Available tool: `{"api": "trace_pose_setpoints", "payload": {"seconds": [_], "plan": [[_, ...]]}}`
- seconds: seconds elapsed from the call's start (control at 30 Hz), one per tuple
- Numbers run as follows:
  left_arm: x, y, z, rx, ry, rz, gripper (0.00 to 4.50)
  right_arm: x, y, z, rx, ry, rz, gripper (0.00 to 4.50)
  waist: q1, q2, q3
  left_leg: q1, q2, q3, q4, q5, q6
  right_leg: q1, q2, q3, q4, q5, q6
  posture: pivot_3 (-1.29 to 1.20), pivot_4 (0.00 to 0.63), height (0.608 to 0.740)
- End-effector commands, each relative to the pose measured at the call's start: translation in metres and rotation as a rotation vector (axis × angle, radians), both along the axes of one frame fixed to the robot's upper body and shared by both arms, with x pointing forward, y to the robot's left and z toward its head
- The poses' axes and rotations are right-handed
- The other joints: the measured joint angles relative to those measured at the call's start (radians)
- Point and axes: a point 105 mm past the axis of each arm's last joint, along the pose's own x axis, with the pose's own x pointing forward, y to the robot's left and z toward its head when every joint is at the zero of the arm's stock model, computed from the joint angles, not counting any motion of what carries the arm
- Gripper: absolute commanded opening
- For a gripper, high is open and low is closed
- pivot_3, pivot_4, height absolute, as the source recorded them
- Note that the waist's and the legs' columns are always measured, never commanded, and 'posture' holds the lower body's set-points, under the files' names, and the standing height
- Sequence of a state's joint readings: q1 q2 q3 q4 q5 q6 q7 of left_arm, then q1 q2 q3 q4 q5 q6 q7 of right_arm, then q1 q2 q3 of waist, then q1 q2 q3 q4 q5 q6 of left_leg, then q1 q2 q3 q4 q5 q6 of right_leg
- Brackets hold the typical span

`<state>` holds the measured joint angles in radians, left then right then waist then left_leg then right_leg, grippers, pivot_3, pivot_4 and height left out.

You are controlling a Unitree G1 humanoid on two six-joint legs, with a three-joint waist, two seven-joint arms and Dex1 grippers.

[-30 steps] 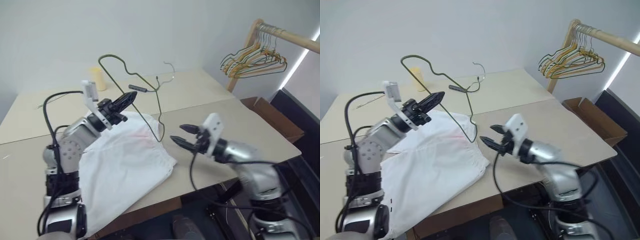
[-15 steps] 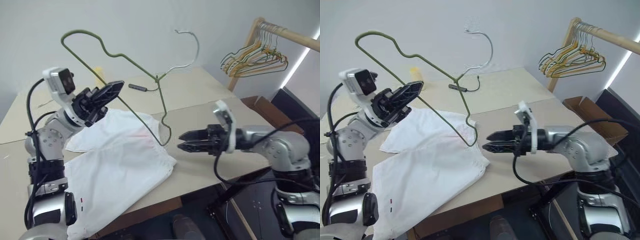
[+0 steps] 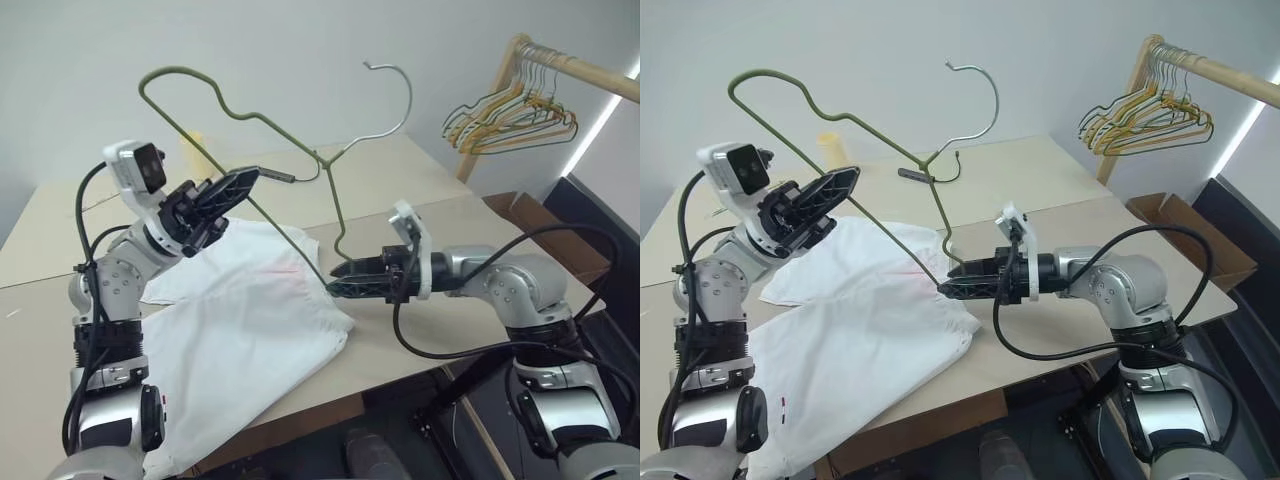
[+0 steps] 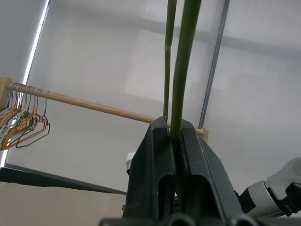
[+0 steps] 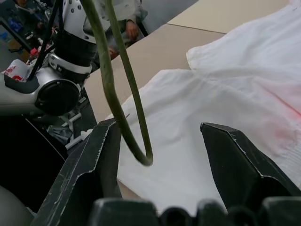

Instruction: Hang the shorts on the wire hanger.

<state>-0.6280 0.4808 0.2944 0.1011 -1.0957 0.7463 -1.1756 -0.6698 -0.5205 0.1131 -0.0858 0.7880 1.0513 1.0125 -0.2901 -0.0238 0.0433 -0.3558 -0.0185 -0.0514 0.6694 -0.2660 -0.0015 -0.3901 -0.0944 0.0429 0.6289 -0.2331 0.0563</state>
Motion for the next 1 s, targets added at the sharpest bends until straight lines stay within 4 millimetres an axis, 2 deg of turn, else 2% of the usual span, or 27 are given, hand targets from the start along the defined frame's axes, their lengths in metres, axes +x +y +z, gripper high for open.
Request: {"api": "trace_pose_setpoints", "payload": {"seconds": [0.03,0.13,0.37,0.43,0.57,0.67,0.7,0.8,0.9,1.0], "plan": [[-0.002,-0.002,0.01,0.007,-0.047,0.004,0.0,0.001,0.003,0.009,-0.004,-0.042,0.007,3.18,0.0,0.0,0.0,0.0,0.0,0.0,0.0,0.0,0.0,0.0,0.0,0.0,0.0,0.0,0.0,-0.3,0.0,0.74],[-0.001,-0.003,0.008,0.009,-0.045,0.007,0.0,0.001,0.003,0.006,-0.02,-0.042,0.006,2.59,0.0,0.0,0.0,0.0,0.0,0.0,0.0,0.0,0.0,0.0,0.0,0.0,0.0,0.0,0.0,-0.31,0.0,0.74],[0.001,-0.002,0.006,0.008,-0.041,0.029,0.0,0.001,0.002,0.001,-0.04,-0.049,-0.022,0.02,-0.001,0.0,0.0,0.0,0.0,0.0,0.0,0.0,0.0,0.0,0.0,0.0,0.0,0.0,0.0,-0.31,0.0,0.74],[0.002,-0.002,0.003,0.018,-0.049,0.046,0.0,0.001,0.002,0.001,-0.035,-0.052,-0.022,0.02,-0.001,0.0,0.0,0.0,0.0,0.0,0.0,0.0,0.0,0.0,0.0,0.0,0.0,0.0,0.0,-0.31,0.0,0.74],[0.01,-0.007,-0.01,0.082,-0.015,0.096,1.08,0.001,0.002,0.003,-0.016,-0.063,-0.036,0.0,-0.001,0.0,0.0,0.0,0.0,0.0,0.0,0.0,0.0,0.0,0.0,0.0,0.0,0.0,0.0,-0.32,0.0,0.74],[0.013,-0.013,-0.032,0.2,0.014,0.126,2.14,0.002,0.001,0.008,0.015,-0.059,-0.055,0.0,-0.001,0.0,0.0,0.0,0.0,0.0,0.0,0.0,0.0,0.0,0.0,0.0,0.0,0.0,0.0,-0.32,0.0,0.74],[0.015,-0.015,-0.049,0.298,0.04,0.156,2.44,0.003,-0.002,0.009,0.025,-0.049,-0.072,0.0,-0.003,0.0,0.0,0.0,0.0,0.0,0.0,0.0,0.0,0.0,0.0,0.0,0.0,0.0,0.0,-0.32,0.0,0.74],[0.014,-0.012,-0.092,0.558,0.075,0.206,3.46,0.003,-0.017,0.009,0.028,-0.003,-0.116,0.0,-0.005,0.0,0.0,0.0,0.0,0.0,0.0,0.0,0.0,0.0,0.0,0.001,0.0,0.0,-0.001,-0.32,0.0,0.74],[0.006,0.001,-0.115,0.719,0.074,0.229,4.43,-0.007,-0.04,0.0,-0.021,0.073,-0.141,0.0,0.0,0.001,0.0,0.0,0.0,0.0,0.0,0.0,0.0,0.0,0.001,0.0,0.0,0.0,-0.001,-0.32,0.0,0.74],[0.007,0.014,-0.121,0.796,0.061,0.311,4.47,-0.015,-0.066,-0.015,-0.108,0.156,-0.192,0.0,0.009,0.001,0.001,-0.002,0.0,0.0,0.0,-0.001,0.001,-0.002,0.0,0.0,-0.001,0.0,0.0,-0.31,0.0,0.74]]}}
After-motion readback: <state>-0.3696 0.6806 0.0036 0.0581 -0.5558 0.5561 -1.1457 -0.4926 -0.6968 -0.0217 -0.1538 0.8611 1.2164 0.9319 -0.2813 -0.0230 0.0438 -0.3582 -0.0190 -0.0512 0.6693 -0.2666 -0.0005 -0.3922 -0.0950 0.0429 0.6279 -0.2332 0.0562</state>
